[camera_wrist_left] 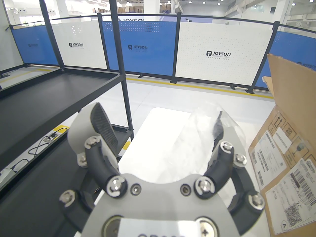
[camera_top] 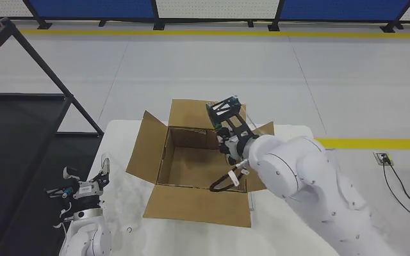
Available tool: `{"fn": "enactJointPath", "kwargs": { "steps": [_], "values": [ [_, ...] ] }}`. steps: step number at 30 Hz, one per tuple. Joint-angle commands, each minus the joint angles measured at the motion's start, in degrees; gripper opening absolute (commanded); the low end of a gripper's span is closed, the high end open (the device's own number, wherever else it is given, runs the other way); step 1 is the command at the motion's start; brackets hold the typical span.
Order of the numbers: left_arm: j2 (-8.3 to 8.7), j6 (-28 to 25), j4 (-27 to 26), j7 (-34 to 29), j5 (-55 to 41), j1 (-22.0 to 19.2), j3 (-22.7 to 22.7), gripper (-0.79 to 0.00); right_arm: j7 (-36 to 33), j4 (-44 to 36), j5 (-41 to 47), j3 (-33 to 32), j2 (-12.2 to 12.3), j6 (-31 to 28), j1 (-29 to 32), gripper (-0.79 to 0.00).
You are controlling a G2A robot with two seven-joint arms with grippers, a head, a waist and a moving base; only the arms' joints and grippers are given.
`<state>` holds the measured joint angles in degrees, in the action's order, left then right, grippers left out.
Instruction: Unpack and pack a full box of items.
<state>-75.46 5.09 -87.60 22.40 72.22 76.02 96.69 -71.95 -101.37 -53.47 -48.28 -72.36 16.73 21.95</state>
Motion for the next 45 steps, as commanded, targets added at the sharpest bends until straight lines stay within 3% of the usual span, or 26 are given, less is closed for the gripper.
{"fn": "enactJointPath", "kwargs": {
  "steps": [1,14,20,33,45],
  "values": [
    [0.00,0.0,0.0,0.0,0.0,0.0,0.0,0.000,-0.1,3.2,0.2,3.1,-0.9,0.5,-2.2,-0.785],
    [0.00,0.0,0.0,0.0,0.0,0.0,0.0,0.000,0.3,3.4,0.3,3.0,-0.9,0.3,-1.9,-0.785],
    [0.00,0.0,0.0,0.0,0.0,0.0,0.0,0.000,5.2,11.3,1.5,6.5,-2.3,-5.9,-2.5,-0.785],
    [0.00,0.0,0.0,0.0,0.0,0.0,0.0,0.000,7.4,44.5,11.4,23.1,-13.9,-23.4,-16.3,-0.785],
    [0.00,0.0,0.0,0.0,0.0,0.0,0.0,0.000,7.6,67.6,12.6,31.6,-25.6,-31.6,-19.7,-0.785]
  ]
}}
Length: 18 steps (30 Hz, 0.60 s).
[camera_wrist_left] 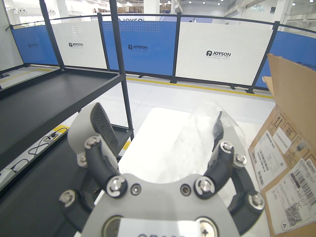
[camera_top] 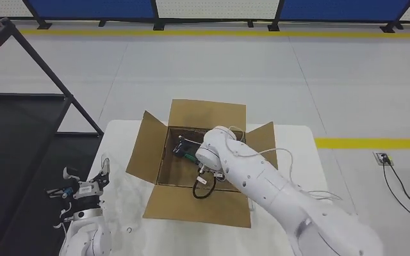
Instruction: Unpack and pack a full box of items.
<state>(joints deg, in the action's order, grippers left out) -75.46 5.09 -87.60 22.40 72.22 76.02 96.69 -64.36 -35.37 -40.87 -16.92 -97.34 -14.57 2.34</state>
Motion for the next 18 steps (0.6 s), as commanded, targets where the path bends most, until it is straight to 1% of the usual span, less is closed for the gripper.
{"fn": "enactJointPath", "kwargs": {
  "steps": [1,8,9,12,13,18],
  "values": [
    [0.00,0.0,0.0,0.0,0.0,0.0,0.0,0.000,0.2,3.0,0.3,0.4,-1.5,-1.1,-0.2,-0.785],
    [0.00,0.0,0.0,0.0,0.0,0.0,0.0,0.000,0.8,12.3,0.0,1.7,-6.5,-4.0,-0.9,-0.785],
    [0.00,0.0,0.0,0.0,0.0,0.0,0.0,0.000,1.0,13.4,0.0,1.8,-7.1,-4.3,-1.0,-0.730],
    [0.00,0.0,0.0,0.0,0.0,0.0,0.0,0.000,1.5,16.3,-0.1,1.8,-8.6,-5.0,-1.3,-0.597],
    [0.00,0.0,0.0,0.0,0.0,0.0,0.0,0.000,1.6,17.2,-0.2,1.8,-9.0,-5.1,-1.4,-0.579],
    [0.00,0.0,0.0,0.0,0.0,0.0,0.0,0.000,2.6,20.4,-0.4,1.6,-10.7,-6.0,-1.8,-0.573]
  ]
}}
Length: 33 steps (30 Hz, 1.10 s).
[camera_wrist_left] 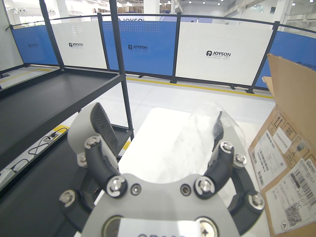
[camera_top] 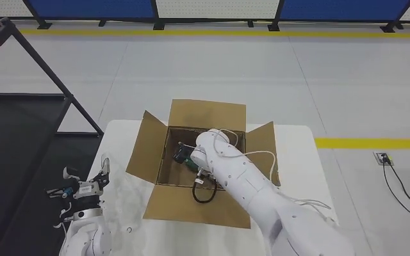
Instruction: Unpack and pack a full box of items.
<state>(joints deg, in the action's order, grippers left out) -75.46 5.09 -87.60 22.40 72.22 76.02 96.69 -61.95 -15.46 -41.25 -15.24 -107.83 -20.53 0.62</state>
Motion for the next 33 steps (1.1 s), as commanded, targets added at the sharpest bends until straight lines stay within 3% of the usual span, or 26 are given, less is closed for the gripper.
{"fn": "enactJointPath", "kwargs": {
  "steps": [1,13,19,27,33],
  "values": [
    [0.00,0.0,0.0,0.0,0.0,0.0,0.0,0.000,0.3,1.0,-0.1,-0.1,-0.5,-0.2,-0.1,-0.576],
    [0.00,0.0,0.0,0.0,0.0,0.0,0.0,0.000,4.5,4.2,1.8,-2.7,-1.4,-1.2,-3.7,-0.557],
    [0.00,0.0,0.0,0.0,0.0,0.0,0.0,0.000,8.1,3.3,3.1,-4.4,-0.5,-4.2,-5.7,-0.477],
    [0.00,0.0,0.0,0.0,0.0,0.0,0.0,0.000,13.6,-2.9,2.3,-6.4,2.1,-5.0,-6.3,-0.437],
    [0.00,0.0,0.0,0.0,0.0,0.0,0.0,0.000,13.7,-16.0,-0.1,-9.5,6.8,1.5,-4.3,-0.416]
  ]
}}
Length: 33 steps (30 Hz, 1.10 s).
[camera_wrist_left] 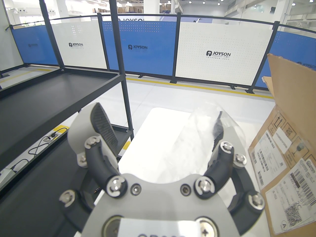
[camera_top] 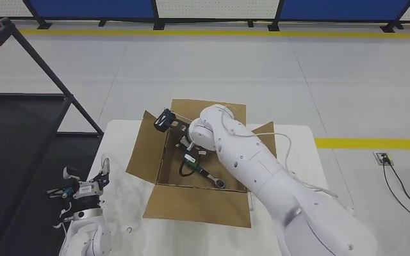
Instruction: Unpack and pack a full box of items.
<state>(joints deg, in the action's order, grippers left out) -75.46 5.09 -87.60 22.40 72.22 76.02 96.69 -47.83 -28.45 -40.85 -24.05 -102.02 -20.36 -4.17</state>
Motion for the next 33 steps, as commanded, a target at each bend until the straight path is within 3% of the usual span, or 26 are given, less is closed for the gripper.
{"fn": "enactJointPath", "kwargs": {
  "steps": [1,3,4,8,11,15,24,33],
  "values": [
    [0.00,0.0,0.0,0.0,0.0,0.0,0.0,0.000,-1.1,-6.7,-1.3,-1.6,2.2,3.0,1.4,-0.409],
    [0.00,0.0,0.0,0.0,0.0,0.0,0.0,0.000,-3.1,-15.5,-3.8,-3.9,5.1,6.9,3.9,-0.382],
    [0.00,0.0,0.0,0.0,0.0,0.0,0.0,0.000,-4.3,-21.0,-5.3,-5.5,6.7,9.0,5.8,-0.228],
    [0.00,0.0,0.0,0.0,0.0,0.0,0.0,0.000,-11.9,-47.7,-14.9,-15.2,14.1,15.8,18.1,0.000],
    [0.00,0.0,0.0,0.0,0.0,0.0,0.0,0.000,-17.2,-66.3,-22.3,-23.7,18.4,16.5,30.0,0.000],
    [0.00,0.0,0.0,0.0,0.0,0.0,0.0,0.000,-19.3,-80.1,-27.6,-31.8,21.1,16.5,41.1,0.000],
    [0.00,0.0,0.0,0.0,0.0,0.0,0.0,0.000,-24.1,-95.9,-34.8,-47.6,23.5,24.3,55.5,0.000],
    [0.00,0.0,0.0,0.0,0.0,0.0,0.0,0.000,-25.7,-105.0,-34.1,-65.8,24.7,30.1,70.2,0.000]
  ]
}}
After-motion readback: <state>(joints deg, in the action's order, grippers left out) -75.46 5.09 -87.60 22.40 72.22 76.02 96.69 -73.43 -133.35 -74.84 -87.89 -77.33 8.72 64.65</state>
